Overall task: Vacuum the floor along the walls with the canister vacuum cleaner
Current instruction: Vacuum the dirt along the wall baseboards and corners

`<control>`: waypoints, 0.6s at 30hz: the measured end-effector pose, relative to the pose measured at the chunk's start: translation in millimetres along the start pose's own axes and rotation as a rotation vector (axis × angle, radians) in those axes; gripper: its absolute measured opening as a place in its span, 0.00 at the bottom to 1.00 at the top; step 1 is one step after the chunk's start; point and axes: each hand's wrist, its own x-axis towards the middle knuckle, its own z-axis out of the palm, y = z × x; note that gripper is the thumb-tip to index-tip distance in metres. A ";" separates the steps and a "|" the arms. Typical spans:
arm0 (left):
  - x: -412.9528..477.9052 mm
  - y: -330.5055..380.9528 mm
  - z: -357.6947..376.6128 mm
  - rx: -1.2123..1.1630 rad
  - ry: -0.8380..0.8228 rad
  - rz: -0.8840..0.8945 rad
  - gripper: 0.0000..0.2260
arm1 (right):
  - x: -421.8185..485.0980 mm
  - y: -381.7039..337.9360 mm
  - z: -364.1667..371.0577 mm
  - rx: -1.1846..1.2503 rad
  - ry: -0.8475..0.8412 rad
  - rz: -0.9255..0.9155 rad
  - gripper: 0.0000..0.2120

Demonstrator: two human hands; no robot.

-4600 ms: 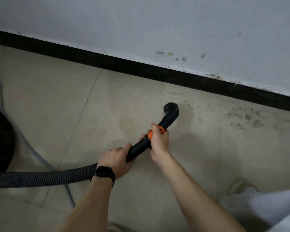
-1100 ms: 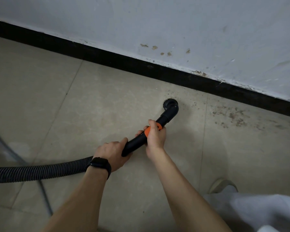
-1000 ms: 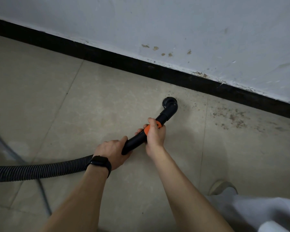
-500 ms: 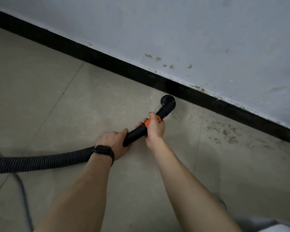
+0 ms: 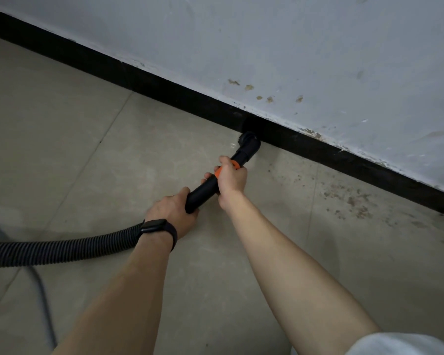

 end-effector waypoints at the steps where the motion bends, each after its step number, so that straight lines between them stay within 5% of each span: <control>1: 0.5 -5.1 -2.3 -0.041 -0.008 -0.030 0.07 | -1.3 -0.2 8.0 -0.026 -0.013 0.000 0.14; 8: -9.9 -16.4 -9.2 -0.053 -0.052 -0.016 0.10 | -11.6 6.8 15.7 -0.112 0.004 0.034 0.15; 18: -70.6 -16.3 18.7 0.336 -0.261 0.345 0.10 | -67.0 85.0 -89.8 0.279 0.200 0.043 0.10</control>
